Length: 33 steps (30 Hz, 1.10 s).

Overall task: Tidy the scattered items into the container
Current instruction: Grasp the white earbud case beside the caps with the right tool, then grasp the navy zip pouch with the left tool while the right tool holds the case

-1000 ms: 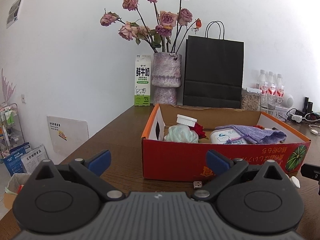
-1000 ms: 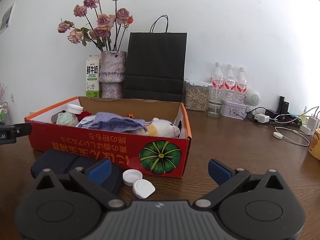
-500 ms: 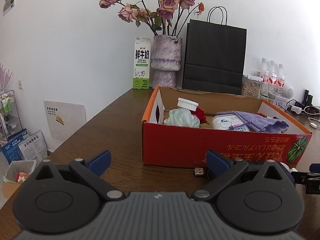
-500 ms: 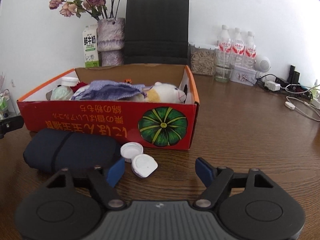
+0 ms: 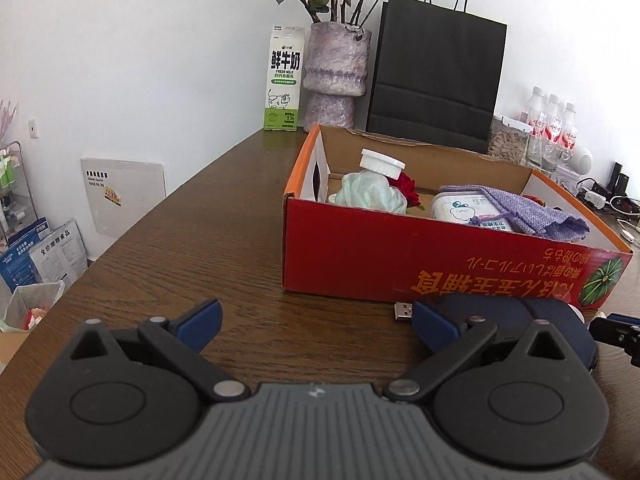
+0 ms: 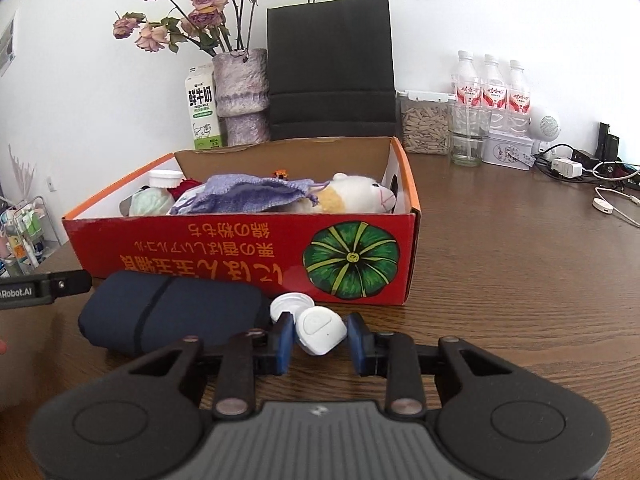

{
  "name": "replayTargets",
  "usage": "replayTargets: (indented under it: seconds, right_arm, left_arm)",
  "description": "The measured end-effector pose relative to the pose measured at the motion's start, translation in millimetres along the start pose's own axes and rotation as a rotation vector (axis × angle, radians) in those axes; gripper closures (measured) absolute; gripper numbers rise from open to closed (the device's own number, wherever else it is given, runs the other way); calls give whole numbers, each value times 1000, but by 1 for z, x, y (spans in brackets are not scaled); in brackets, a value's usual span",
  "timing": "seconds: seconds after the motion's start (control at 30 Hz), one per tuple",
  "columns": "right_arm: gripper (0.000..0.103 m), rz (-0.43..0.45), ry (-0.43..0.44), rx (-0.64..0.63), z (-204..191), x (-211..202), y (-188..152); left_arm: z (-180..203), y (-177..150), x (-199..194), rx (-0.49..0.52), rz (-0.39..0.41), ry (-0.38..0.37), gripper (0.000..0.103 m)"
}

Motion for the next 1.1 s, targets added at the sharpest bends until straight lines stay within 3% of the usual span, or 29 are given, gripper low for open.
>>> replayTargets:
  seconds: [0.23,0.47,0.77,0.87,1.03,1.1]
  right_arm:
    - [75,0,-5,5,1,0,0]
    - [75,-5,-3,8,2,1,-1]
    - [75,18,-8,1,1,-2,0]
    - [75,15,0,-15,-2,-2,0]
    - [75,-17,15,-29,-5,2,-2]
    - [75,-23,32,-41,-9,4,-3]
  left_arm:
    - [4,-3,7,27,-46,-7,0]
    - [10,1,-11,26,49,-63,5]
    - [49,5,-15,108,31,-142,7]
    - [60,6,-11,118,14,-159,18]
    - [72,1,-8,126,-36,-225,58]
    - [74,-1,-11,146,-34,-218,59]
Point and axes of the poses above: each gripper's, at about its wrist camera, not at the fingertips, and x roughly the way its jaws point, z to its right, y to its top, the point moved 7 cm from there along x, roughly the way its jaws point, and after that the axes turned 6 degrees about y, right-handed, at the moved point
